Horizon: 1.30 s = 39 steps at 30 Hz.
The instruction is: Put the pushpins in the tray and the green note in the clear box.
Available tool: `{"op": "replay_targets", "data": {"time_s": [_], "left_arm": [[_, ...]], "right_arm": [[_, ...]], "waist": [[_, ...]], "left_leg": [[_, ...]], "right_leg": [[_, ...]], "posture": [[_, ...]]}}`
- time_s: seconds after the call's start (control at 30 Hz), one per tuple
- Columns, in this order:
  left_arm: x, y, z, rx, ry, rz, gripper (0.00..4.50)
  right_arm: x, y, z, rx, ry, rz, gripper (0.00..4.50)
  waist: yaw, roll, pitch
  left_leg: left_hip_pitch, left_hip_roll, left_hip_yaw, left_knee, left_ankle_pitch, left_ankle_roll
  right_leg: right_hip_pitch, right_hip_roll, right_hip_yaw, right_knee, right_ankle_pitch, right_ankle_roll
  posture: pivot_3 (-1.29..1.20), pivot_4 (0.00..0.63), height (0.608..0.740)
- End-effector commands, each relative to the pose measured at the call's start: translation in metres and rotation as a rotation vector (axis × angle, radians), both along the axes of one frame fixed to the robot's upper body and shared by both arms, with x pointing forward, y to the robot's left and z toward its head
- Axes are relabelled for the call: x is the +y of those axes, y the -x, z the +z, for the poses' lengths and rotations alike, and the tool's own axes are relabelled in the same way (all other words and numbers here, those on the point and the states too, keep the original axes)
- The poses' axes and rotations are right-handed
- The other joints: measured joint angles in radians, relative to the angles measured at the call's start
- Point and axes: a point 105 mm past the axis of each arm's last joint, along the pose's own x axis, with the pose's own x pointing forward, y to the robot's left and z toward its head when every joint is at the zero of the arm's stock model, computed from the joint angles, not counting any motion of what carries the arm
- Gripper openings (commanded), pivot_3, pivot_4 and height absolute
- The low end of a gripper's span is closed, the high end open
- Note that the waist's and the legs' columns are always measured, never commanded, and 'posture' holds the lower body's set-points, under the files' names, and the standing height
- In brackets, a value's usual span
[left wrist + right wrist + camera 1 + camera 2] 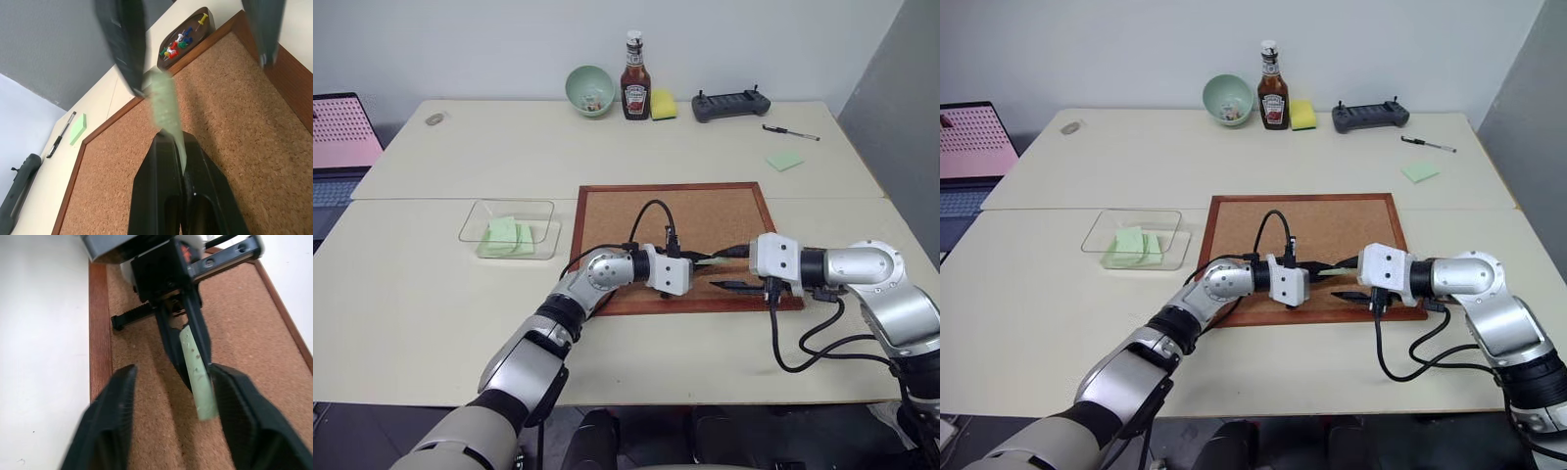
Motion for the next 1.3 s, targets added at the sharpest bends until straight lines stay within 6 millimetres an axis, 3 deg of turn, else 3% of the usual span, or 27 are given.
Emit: {"op": "replay_targets", "data": {"time_s": [0.03,0.07,0.2,0.4,0.53,0.7,0.97,1.23,1.3], "left_arm": [[0.029,-0.009,0.005,0.012,0.015,0.097,0.0],[0.035,-0.009,0.009,0.008,0.023,0.113,0.0],[0.07,-0.007,0.031,0.0,0.067,0.244,0.0],[0.159,0.009,0.068,0.037,0.101,0.646,0.0],[0.218,0.023,0.083,0.061,0.053,0.87,0.0],[0.277,0.028,0.092,0.1,-0.062,1.059,0.0],[0.299,0.011,0.077,0.177,-0.115,1.12,0.0],[0.298,-0.004,0.075,0.172,-0.086,1.13,0.0],[0.297,-0.006,0.077,0.164,-0.079,1.128,0.38]], "right_arm": [[0.0,-0.001,0.023,-0.067,-0.027,0.005,3.43],[0.001,-0.001,0.025,-0.068,-0.032,0.01,3.65],[0.015,-0.001,0.034,-0.071,-0.087,0.062,3.65],[0.04,0.0,0.048,-0.066,-0.16,0.152,3.65],[0.057,-0.001,0.051,-0.046,-0.182,0.216,3.65],[0.08,-0.004,0.054,-0.026,-0.204,0.291,3.65],[0.099,-0.007,0.056,-0.03,-0.206,0.34,3.65],[0.096,-0.008,0.052,-0.025,-0.219,0.328,3.65],[0.096,-0.008,0.052,-0.027,-0.231,0.323,3.71]], "waist": [[-0.004,0.0,0.0],[-0.009,0.0,0.0],[-0.024,0.001,0.001],[-0.02,0.0,0.002],[-0.016,-0.001,0.003],[-0.014,-0.001,0.003],[-0.007,-0.001,0.003],[-0.013,-0.001,0.003],[-0.014,-0.001,0.003]], "left_leg": [[0.001,0.0,0.0,0.0,0.0,0.0],[0.001,0.0,0.0,0.0,0.0,0.0],[0.002,0.001,0.0,-0.001,0.0,0.0],[0.001,0.002,-0.001,-0.001,0.0,0.0],[0.001,0.001,-0.001,-0.001,0.0,0.0],[0.001,0.001,-0.001,-0.001,0.0,0.0],[0.0,0.001,-0.001,-0.002,0.0,0.0],[-0.011,0.001,-0.001,-0.001,0.0,0.0],[-0.011,0.001,-0.001,-0.001,0.0,0.0]], "right_leg": [[0.0,0.0,0.0,0.0,0.0,0.0],[0.0,0.0,0.0,0.001,0.0,0.0],[0.0,0.001,0.001,0.002,0.0,0.0],[-0.001,0.001,0.0,0.002,0.0,0.0],[0.0,0.0,0.0,0.001,0.0,0.0],[-0.001,0.001,-0.001,0.001,0.0,0.0],[-0.002,0.0,-0.001,0.001,0.0,0.0],[-0.015,0.001,-0.001,0.004,0.0,-0.001],[-0.015,0.001,-0.001,0.004,0.0,-0.001]], "posture": [[0.0,0.15,0.74],[0.0,0.15,0.74],[0.0,0.15,0.74],[0.0,0.15,0.74],[0.0,0.15,0.74],[0.0,0.15,0.74],[0.0,0.15,0.74],[0.0,0.15,0.74],[0.0,0.15,0.74]]}}
